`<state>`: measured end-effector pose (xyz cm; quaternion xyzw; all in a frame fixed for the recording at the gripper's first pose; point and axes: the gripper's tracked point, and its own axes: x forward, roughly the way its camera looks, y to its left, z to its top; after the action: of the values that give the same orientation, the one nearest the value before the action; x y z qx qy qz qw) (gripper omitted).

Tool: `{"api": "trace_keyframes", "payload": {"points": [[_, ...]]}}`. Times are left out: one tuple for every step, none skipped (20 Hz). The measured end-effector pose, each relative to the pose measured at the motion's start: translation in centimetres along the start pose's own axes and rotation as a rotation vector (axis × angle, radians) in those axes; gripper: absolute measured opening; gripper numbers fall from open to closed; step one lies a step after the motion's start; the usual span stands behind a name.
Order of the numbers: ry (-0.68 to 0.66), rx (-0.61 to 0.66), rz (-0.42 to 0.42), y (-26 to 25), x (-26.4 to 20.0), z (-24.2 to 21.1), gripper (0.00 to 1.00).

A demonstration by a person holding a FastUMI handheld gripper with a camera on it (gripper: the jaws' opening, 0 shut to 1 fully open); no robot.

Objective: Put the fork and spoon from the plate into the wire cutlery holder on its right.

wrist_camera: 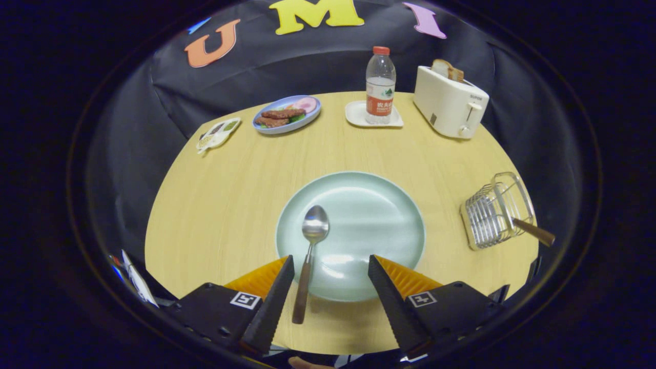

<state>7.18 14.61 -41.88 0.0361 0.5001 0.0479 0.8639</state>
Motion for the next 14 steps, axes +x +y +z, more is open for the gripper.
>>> {"api": "trace_keyframes", "payload": {"points": [[-0.001, -0.006, -0.013, 0.4, 0.2, -0.6, 0.86], [-0.013, -0.011, -0.030, 0.5, 0.6, -0.5, 0.84], [-0.022, -0.011, -0.048, 0.6, 0.9, -0.6, 0.81], [-0.022, -0.001, -0.059, 0.6, 1.3, -0.7, 0.78], [-0.016, 0.017, -0.064, 0.8, 1.5, -0.9, 0.72], [-0.006, 0.030, -0.064, 1.1, 1.8, -1.2, 0.64], [0.002, 0.032, -0.060, 1.3, 2.0, -1.3, 0.55], [0.000, 0.031, -0.055, 1.5, 2.3, -1.3, 0.52], [-0.003, 0.030, -0.054, 1.5, 2.4, -1.4, 0.50], [-0.007, 0.035, -0.051, 1.7, 2.5, -1.2, 0.45], [0.001, 0.043, -0.042, 1.9, 2.8, -1.5, 0.40], [0.015, 0.052, -0.035, 2.0, 3.0, -1.7, 0.39], [0.023, 0.068, -0.028, 2.0, 3.2, -1.8, 0.39], [0.023, 0.080, -0.023, 1.9, 3.3, -1.8, 0.39]]}}
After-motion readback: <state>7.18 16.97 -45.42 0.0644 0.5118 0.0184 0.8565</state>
